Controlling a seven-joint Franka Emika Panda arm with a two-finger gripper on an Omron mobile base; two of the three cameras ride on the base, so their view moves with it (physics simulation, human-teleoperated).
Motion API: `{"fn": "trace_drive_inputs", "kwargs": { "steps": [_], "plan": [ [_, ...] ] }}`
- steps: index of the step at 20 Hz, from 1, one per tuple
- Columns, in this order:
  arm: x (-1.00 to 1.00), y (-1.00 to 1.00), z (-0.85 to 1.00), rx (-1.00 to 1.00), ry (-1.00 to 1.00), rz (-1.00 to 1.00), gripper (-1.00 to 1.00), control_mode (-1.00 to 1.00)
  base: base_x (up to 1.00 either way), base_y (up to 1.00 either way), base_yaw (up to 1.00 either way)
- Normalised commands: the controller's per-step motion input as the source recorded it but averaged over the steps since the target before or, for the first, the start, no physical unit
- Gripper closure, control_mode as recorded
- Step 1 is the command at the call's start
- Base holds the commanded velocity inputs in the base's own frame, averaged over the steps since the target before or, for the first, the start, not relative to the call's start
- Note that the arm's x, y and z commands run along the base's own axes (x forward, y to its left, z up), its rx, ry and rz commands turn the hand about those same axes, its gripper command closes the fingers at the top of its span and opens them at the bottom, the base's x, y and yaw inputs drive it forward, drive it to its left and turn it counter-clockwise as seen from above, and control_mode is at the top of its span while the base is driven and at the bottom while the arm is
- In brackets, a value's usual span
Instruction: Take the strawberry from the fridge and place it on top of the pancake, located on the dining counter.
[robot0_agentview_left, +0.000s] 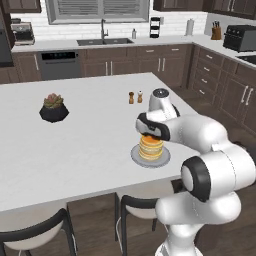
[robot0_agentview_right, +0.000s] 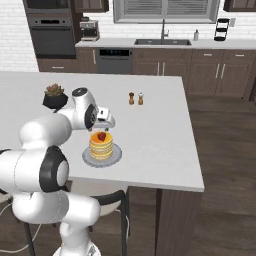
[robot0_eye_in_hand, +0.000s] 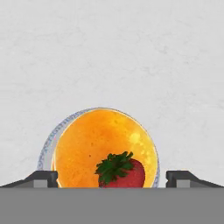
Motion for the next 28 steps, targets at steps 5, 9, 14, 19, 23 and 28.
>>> {"fn": "trace_drive_inputs", "kwargs": {
  "steps": [5,9,14,19,23,28],
  "plan": [
    [-0.78,0.37,0.55,-0.01,-0.05,0.01,-1.00,-1.00,0.00,0.00,0.00],
    [-1.00,0.42,0.22,0.03,-0.01,0.11,-1.00,-1.00,0.00,0.00,0.00],
    [-0.97,0.52,0.19,0.01,0.02,0.09,-1.00,-1.00,0.00,0.00,0.00],
    [-0.67,0.33,-0.09,-0.03,0.21,0.03,-1.00,-1.00,0.00,0.00,0.00],
    [-0.97,0.13,-0.49,0.00,0.12,0.00,-1.00,-1.00,0.00,0.00,0.00],
    [-0.63,0.40,-0.45,-0.05,0.09,0.03,-1.00,-1.00,0.00,0.00,0.00]
  ]
}}
